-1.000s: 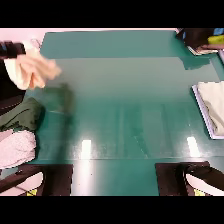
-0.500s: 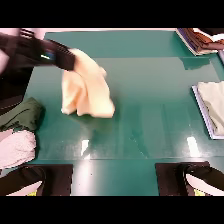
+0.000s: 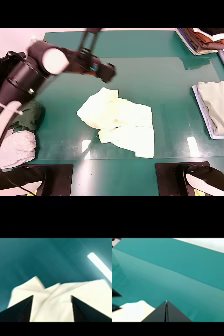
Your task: Fold the shirts.
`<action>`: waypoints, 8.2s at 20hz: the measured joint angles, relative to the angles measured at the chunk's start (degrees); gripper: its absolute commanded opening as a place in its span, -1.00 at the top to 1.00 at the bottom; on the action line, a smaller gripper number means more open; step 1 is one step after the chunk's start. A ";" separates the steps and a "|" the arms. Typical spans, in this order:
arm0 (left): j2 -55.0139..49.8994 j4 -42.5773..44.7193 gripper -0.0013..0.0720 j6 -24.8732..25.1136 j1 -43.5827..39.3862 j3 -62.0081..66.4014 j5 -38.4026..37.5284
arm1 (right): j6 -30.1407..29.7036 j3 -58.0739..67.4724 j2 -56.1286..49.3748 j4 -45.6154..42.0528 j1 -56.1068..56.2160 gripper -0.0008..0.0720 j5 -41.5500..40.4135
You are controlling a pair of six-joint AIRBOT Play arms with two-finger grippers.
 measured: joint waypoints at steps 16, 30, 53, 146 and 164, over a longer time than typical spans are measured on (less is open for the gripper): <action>-10.75 -22.03 -0.48 8.79 24.35 -26.99 -1.53 | 0.00 0.00 0.00 0.42 0.00 0.92 0.44; -8.55 -21.73 0.90 11.30 24.59 -12.96 -4.17 | 1.40 -31.58 3.93 0.57 -14.73 -0.42 12.26; -0.92 -16.57 0.90 11.06 24.76 -3.26 -5.88 | -5.60 -79.34 8.79 24.74 -11.63 0.93 -10.21; 23.30 -23.69 0.90 4.52 23.10 -29.03 -4.76 | -9.40 -58.88 12.59 17.14 -37.33 0.93 -5.40; 24.59 -2.19 0.90 -1.99 23.08 20.68 -11.15 | -3.74 -1.86 10.14 4.87 -32.46 0.93 9.94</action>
